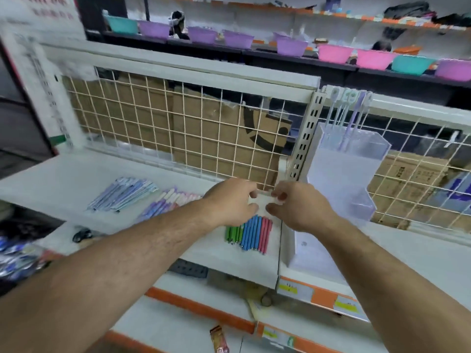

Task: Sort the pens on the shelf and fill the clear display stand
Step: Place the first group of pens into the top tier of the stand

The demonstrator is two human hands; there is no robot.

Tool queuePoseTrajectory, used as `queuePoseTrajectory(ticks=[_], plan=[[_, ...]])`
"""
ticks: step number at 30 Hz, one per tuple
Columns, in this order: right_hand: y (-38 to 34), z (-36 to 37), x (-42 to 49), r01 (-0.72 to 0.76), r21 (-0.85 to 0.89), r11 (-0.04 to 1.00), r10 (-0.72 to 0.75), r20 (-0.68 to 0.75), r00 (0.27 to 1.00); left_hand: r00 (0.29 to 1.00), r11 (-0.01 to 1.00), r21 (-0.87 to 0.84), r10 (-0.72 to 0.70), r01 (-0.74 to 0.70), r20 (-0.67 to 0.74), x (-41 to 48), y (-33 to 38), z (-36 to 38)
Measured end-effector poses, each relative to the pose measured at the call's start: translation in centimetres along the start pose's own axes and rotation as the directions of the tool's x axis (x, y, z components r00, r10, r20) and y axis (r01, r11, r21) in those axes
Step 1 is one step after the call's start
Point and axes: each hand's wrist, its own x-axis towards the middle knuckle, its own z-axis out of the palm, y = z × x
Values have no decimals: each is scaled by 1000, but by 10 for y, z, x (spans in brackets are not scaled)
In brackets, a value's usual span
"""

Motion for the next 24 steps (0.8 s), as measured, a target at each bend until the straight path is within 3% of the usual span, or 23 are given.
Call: queuePoseTrajectory(ticks=[9,17,24], plan=[[-84,47,31,64,14,998,-65,47,997,996,996,-7,-86,86,-22,-25,-94,-19],[-205,122,85,34,60,998,-41,122,992,992,993,-9,-118,119,32,-35,-239,-49],[-275,169,121,-15,97,995,-4,195,981,971,966,152,-224,210,84,-38,-349,-70]])
